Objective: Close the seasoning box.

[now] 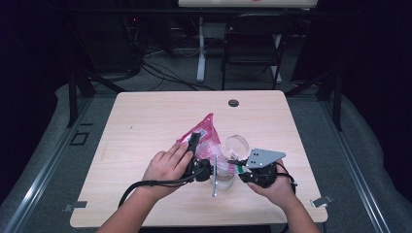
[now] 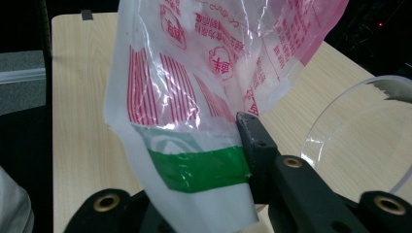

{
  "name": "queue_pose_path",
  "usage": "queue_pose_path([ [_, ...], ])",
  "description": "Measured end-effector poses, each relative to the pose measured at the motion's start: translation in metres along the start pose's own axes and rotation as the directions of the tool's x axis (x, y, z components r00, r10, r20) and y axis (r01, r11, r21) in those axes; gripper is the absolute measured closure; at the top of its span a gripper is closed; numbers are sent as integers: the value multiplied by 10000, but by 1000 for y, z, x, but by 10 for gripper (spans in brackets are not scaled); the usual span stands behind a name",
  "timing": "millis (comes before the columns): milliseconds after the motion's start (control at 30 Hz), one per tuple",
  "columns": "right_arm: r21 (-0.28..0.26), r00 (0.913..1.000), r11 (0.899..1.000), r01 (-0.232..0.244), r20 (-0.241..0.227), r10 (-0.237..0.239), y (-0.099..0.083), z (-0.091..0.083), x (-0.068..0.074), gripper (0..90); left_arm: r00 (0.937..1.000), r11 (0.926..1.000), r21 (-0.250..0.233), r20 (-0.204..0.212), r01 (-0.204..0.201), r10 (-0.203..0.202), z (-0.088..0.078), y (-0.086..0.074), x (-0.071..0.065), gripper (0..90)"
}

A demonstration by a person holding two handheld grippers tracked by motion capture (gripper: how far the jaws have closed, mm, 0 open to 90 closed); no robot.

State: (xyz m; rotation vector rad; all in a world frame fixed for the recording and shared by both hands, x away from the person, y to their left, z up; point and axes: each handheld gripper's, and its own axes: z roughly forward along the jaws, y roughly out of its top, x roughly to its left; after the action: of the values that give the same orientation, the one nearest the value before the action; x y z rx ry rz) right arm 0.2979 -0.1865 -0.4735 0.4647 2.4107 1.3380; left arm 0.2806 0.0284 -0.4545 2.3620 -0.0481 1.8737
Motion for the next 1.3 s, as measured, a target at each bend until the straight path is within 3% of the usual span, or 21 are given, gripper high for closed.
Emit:
queue_pose_path([
  [400, 58, 9998, 10000, 65, -204, -64, 1, 0, 2, 894, 10000, 10000, 71, -9, 11, -11, 2, -2, -1, 688],
  [633, 63, 9993, 10000, 48, -380, -45, 1, 0, 2, 900, 9998, 10000, 0, -174, -68, 68, 0, 0, 1, 689],
  [1200, 193, 9993, 9997, -167, -323, 173, -2, 3, -1, 900, 9986, 9993, -328, -513, -167, 150, -2, 5, 1, 684],
  [1300, 284, 9996, 9995, -127, -253, 134, -3, 3, -2, 900, 9986, 9995, -213, -487, -235, 224, -3, 6, 1, 684],
])
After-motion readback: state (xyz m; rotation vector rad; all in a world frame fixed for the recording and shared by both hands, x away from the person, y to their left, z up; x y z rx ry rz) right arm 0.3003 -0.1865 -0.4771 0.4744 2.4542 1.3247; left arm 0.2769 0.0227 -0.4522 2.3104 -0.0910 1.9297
